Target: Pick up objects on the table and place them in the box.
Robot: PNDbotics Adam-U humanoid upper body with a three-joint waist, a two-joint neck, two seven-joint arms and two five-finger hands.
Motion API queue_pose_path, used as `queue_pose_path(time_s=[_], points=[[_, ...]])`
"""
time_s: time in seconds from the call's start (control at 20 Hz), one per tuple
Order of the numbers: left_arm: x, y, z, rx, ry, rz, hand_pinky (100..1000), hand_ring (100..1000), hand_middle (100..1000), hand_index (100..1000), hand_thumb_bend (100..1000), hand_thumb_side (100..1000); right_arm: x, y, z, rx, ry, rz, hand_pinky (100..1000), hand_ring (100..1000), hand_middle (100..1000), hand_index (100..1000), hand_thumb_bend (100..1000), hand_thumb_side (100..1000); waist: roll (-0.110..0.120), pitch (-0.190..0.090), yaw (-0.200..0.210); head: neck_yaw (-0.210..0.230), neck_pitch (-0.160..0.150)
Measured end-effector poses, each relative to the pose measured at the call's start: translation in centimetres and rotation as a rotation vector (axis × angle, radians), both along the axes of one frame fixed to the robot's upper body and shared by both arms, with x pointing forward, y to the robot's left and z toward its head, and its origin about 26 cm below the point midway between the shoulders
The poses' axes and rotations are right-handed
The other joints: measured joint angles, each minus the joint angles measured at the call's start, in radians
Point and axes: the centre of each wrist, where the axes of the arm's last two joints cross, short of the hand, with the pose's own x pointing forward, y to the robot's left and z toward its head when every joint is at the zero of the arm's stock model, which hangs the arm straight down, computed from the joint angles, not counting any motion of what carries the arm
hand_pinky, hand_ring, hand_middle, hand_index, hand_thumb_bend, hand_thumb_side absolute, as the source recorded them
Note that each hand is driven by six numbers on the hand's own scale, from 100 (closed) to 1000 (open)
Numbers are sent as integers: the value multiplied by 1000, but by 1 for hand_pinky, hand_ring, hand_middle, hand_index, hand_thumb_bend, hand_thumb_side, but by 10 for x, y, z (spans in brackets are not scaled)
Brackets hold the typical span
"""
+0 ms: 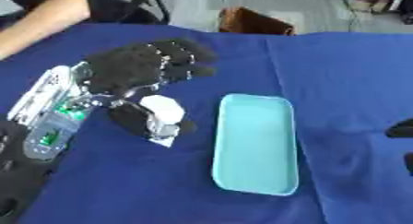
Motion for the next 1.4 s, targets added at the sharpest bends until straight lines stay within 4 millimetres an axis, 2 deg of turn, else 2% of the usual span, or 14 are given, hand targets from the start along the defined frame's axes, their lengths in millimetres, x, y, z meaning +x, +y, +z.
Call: queue_pose_path(time_s=[0.3, 0.55, 0.6, 0.9, 1.1, 1.15, 1.2, 1.25, 1.3, 1.35, 1.4], points=[[6, 4, -7, 8, 7, 19, 1000, 1000, 1000, 1000, 377, 941, 0, 0, 0, 0, 1, 0, 706, 716, 713, 812, 100, 833, -1, 2, 0, 0, 0], [10, 5, -14, 4, 31, 23, 956, 1000, 1000, 1000, 416, 925, 0, 1, -1, 6, 3, 1, 706, 716, 713, 812, 100, 833, -2, 2, 0, 0, 0], [10, 5, -15, 5, 35, 26, 950, 1000, 1000, 1000, 402, 943, 0, 1, -1, 7, 3, 2, 705, 716, 712, 812, 100, 833, -2, 2, 0, 0, 0], [12, 13, -34, 35, 98, 62, 932, 1000, 1000, 1000, 422, 971, 0, 1, -1, 8, 3, 1, 705, 715, 712, 812, 100, 834, -2, 2, 5, 0, -1], [11, 18, -47, 55, 129, 90, 899, 953, 972, 999, 430, 986, 0, 1, -1, 8, 4, 1, 703, 714, 712, 811, 100, 834, -2, 2, 8, 0, -1], [10, 20, -49, 56, 135, 96, 844, 892, 914, 962, 436, 968, 0, 1, -1, 8, 4, 1, 703, 714, 712, 811, 100, 835, -2, 2, 8, 0, -1], [10, 20, -50, 54, 134, 99, 836, 884, 906, 957, 435, 965, 0, 1, -1, 8, 4, 1, 703, 714, 712, 811, 100, 835, -2, 2, 8, 0, -1], [10, 20, -51, 44, 134, 102, 779, 815, 841, 919, 432, 942, 0, 1, -1, 8, 4, 0, 703, 714, 711, 811, 100, 834, -2, 2, 8, 0, -1], [10, 21, -53, 31, 134, 105, 762, 795, 823, 906, 432, 932, 0, 1, -1, 9, 4, 0, 703, 714, 711, 811, 100, 835, -2, 2, 7, 0, -1], [11, 21, -55, 18, 133, 108, 706, 727, 774, 869, 435, 897, 0, 1, -1, 9, 4, 0, 703, 714, 711, 811, 100, 835, -2, 2, 6, 0, -1], [12, 22, -56, 4, 130, 111, 696, 713, 766, 862, 434, 889, 0, 2, -1, 11, 4, -1, 703, 714, 711, 811, 100, 835, -2, 2, 5, 0, -1]])
